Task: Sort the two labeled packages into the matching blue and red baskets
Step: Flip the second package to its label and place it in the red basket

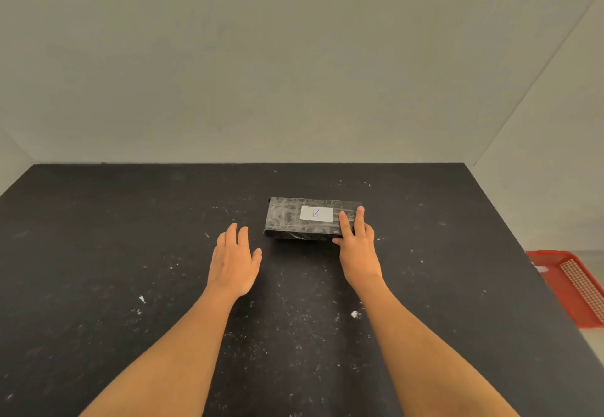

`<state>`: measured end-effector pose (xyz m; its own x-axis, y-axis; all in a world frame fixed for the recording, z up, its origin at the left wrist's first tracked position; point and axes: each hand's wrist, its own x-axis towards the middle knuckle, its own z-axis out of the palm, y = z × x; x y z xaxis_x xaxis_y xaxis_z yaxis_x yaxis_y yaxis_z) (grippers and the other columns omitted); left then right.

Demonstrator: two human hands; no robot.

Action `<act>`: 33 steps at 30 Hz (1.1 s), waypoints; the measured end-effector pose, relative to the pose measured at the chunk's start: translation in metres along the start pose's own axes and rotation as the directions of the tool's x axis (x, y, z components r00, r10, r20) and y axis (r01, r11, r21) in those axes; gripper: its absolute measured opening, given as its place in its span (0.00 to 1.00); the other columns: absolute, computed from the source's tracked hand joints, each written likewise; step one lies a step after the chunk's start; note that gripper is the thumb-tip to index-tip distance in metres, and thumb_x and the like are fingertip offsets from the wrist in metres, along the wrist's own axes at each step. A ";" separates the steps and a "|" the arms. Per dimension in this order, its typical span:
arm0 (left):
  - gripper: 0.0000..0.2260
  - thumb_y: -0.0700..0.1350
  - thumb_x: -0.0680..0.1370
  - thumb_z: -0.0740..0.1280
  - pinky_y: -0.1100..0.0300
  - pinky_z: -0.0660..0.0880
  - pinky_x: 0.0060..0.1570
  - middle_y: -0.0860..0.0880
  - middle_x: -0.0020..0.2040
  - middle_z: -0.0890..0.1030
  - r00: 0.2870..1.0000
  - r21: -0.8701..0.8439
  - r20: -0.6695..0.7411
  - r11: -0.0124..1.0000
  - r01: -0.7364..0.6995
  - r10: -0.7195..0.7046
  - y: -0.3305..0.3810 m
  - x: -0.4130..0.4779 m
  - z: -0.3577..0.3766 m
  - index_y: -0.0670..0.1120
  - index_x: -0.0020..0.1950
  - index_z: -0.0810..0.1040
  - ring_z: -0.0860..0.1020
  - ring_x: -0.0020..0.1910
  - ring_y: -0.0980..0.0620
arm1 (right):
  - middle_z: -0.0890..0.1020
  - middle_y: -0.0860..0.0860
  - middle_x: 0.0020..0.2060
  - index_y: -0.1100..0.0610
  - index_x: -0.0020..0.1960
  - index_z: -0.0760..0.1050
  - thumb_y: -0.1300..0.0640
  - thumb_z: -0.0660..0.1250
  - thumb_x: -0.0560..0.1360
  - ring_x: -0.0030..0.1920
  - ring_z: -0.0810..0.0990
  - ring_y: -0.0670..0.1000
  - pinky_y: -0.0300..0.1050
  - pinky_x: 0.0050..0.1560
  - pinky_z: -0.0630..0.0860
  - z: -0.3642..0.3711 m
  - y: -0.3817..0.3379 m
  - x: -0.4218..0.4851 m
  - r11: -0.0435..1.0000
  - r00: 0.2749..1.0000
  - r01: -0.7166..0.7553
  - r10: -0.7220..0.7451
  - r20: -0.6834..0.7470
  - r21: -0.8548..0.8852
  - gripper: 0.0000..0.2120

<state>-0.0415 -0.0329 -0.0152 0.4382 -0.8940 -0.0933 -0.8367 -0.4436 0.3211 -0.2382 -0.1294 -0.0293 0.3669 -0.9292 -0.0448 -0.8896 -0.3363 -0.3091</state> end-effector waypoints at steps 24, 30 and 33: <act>0.25 0.46 0.80 0.56 0.49 0.58 0.73 0.39 0.76 0.54 0.998 -0.049 0.004 0.996 0.070 -0.070 0.295 -0.073 0.113 0.39 0.74 0.52 0.53 0.76 0.42 | 0.42 0.58 0.77 0.55 0.76 0.46 0.68 0.58 0.79 0.75 0.50 0.60 0.53 0.70 0.65 -0.104 0.305 -0.045 0.996 0.996 0.089 -0.089 -0.012 -0.004 0.32; 0.26 0.49 0.80 0.55 0.49 0.57 0.74 0.40 0.76 0.55 0.999 -0.055 0.028 0.998 0.040 -0.038 0.350 -0.088 0.137 0.39 0.74 0.52 0.53 0.76 0.42 | 0.43 0.58 0.77 0.55 0.76 0.47 0.66 0.57 0.80 0.75 0.51 0.61 0.52 0.72 0.62 -0.114 0.357 -0.070 0.997 0.999 0.022 -0.019 -0.031 0.078 0.30; 0.26 0.49 0.80 0.55 0.49 0.55 0.75 0.40 0.76 0.55 0.999 -0.066 0.031 0.998 0.016 -0.014 0.386 -0.099 0.154 0.39 0.74 0.52 0.52 0.76 0.42 | 0.43 0.59 0.77 0.56 0.76 0.47 0.66 0.56 0.80 0.74 0.51 0.61 0.53 0.70 0.65 -0.122 0.394 -0.078 0.997 0.999 0.041 -0.040 -0.020 0.071 0.29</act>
<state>-0.4584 -0.1257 -0.0272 0.4399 -0.8890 -0.1271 -0.8060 -0.4532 0.3808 -0.6503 -0.2076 -0.0313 0.3964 -0.9180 -0.0134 -0.8521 -0.3624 -0.3776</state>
